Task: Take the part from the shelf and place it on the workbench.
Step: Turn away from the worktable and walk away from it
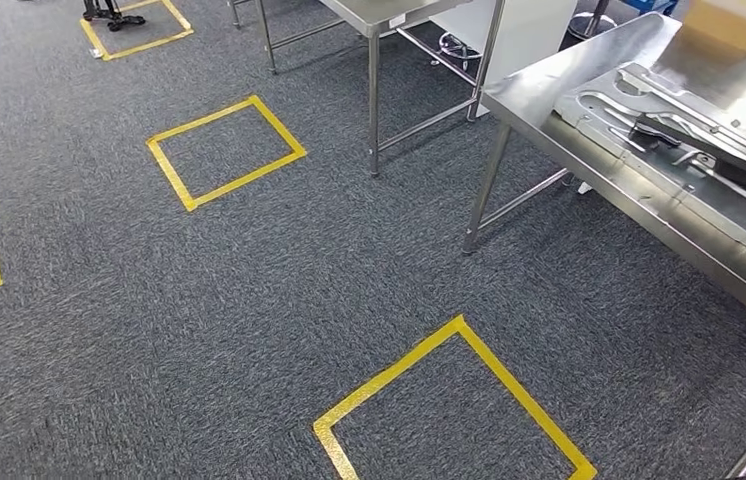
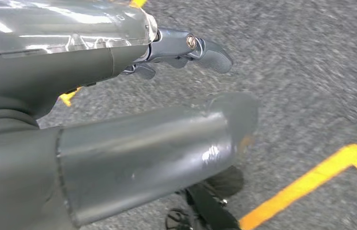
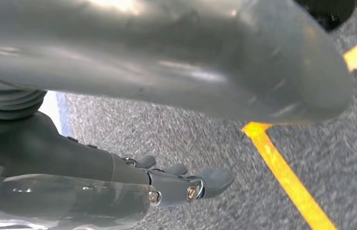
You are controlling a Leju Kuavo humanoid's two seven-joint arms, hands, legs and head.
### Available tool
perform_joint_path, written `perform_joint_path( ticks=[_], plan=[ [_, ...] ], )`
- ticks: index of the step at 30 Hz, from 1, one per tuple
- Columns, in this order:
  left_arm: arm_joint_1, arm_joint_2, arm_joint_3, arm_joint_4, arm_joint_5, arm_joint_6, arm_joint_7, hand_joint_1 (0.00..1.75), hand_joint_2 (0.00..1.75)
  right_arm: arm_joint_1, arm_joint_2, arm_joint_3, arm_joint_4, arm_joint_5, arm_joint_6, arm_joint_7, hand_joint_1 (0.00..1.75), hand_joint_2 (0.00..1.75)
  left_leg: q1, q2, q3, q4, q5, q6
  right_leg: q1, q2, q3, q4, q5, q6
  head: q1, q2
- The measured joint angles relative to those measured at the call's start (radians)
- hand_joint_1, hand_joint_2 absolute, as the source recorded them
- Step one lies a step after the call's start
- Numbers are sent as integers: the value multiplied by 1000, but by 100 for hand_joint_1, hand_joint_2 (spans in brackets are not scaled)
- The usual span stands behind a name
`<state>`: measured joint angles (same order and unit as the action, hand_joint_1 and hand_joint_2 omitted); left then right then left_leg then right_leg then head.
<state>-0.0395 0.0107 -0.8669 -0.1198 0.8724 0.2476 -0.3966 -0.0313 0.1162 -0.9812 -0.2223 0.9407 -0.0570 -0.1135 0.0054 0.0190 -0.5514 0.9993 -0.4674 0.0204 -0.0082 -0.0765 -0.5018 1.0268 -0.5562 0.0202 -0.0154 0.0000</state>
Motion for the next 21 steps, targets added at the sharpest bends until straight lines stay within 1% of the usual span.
perform_joint_path(
  ticks=[1,2,3,4,5,6,7,8,9,10,11,12,13,14,15,16,17,18,19,20,21],
  plan=[
    [-1,-1,-5,0,0,0,6,0,0,1,0,0,0,1,0,1,0,0,2,-8,1,-4,4,6,-3,27,-20,45,-29,4,2,0],
    [-2,-1,-9,0,0,0,10,0,0,3,-1,0,0,2,1,1,0,0,1,-16,-1,-5,6,10,-4,52,-51,108,-63,6,4,0],
    [-2,-2,-13,0,0,0,13,0,0,5,-1,0,1,4,1,1,0,0,0,-26,-4,-4,8,13,-5,65,-87,179,-95,7,6,0],
    [-2,-3,-18,0,0,-1,15,0,0,6,-1,0,1,5,1,1,0,0,-2,-37,-6,-4,9,14,-5,71,-117,235,-112,8,6,0],
    [-2,-3,-22,0,0,-1,16,0,0,7,-1,0,1,5,1,1,0,0,-2,-48,-6,-3,9,15,-5,73,-132,259,-108,8,6,0],
    [-1,-3,-26,0,0,-1,17,0,0,8,-2,0,1,6,1,1,0,0,-3,-61,-6,-1,9,14,-5,75,-128,242,-82,7,6,0],
    [-1,-4,-29,0,0,-1,17,0,0,9,-2,0,1,6,1,1,0,0,-3,-73,-5,1,9,14,-5,82,-105,185,-40,4,6,0],
    [-1,-5,-31,0,0,-1,17,0,0,10,-3,0,1,6,1,1,0,0,-3,-85,-5,3,8,12,-5,102,-74,112,-1,0,7,0],
    [-2,-6,-32,0,0,-1,17,0,0,10,-4,0,2,6,1,1,0,0,-4,-96,-7,8,7,8,-5,122,-47,47,27,-5,7,0],
    [-2,-7,-33,0,0,-1,17,0,0,10,-5,0,2,6,1,1,0,0,-4,-105,-11,11,7,3,-5,138,-30,3,42,-8,8,0],
    [-2,-8,-34,0,0,-1,17,0,0,9,-6,0,2,6,1,0,0,0,-3,-114,-15,12,8,-3,-3,147,-24,-15,44,-12,8,0],
    [-1,-8,-34,0,0,-2,17,0,0,8,-6,0,2,6,1,0,0,0,-2,-123,-19,12,10,-10,-1,141,-24,-18,44,-15,8,0],
    [0,-8,-35,0,0,-2,17,0,0,7,-6,0,2,6,1,0,0,0,-1,-132,-22,10,13,-17,-3,130,-23,-22,47,-20,8,0],
    [1,-9,-36,0,0,-2,17,0,0,6,-6,0,2,6,1,0,0,0,-1,-129,-25,15,9,-22,-4,119,-20,-27,50,-26,8,0],
    [1,-9,-36,0,0,-2,17,0,0,6,-6,0,2,6,1,0,0,0,-2,-113,-35,36,-5,-27,-7,106,-18,-33,54,-33,6,0],
    [0,-10,-37,0,0,-2,17,0,0,7,-5,0,2,6,1,-1,0,0,-2,-89,-55,78,-31,-31,-9,92,-16,-38,56,-39,3,0],
    [-1,-10,-38,0,0,-2,17,0,0,9,-5,0,2,6,1,-1,0,0,-1,-61,-83,140,-66,-34,-7,78,-16,-39,56,-43,0,0],
    [-3,-10,-38,0,0,-2,17,0,0,11,-5,0,2,6,1,-1,0,0,1,-42,-115,211,-102,-38,-6,65,-17,-38,55,-45,-3,0],
    [-3,-10,-38,0,0,-2,17,0,0,12,-5,0,2,6,0,-1,0,0,3,-32,-143,271,-125,-42,-5,52,-18,-37,54,-45,-3,0],
    [-2,-10,-39,0,0,-2,17,0,0,13,-5,0,2,6,0,-1,0,0,6,-28,-155,301,-131,-46,-4,39,-19,-36,53,-45,-3,0],
    [-1,-10,-39,0,0,-2,16,0,0,13,-6,0,2,7,0,-1,0,0,9,-24,-146,291,-116,-48,-4,28,-18,-35,51,-43,-3,0]
  ],
)
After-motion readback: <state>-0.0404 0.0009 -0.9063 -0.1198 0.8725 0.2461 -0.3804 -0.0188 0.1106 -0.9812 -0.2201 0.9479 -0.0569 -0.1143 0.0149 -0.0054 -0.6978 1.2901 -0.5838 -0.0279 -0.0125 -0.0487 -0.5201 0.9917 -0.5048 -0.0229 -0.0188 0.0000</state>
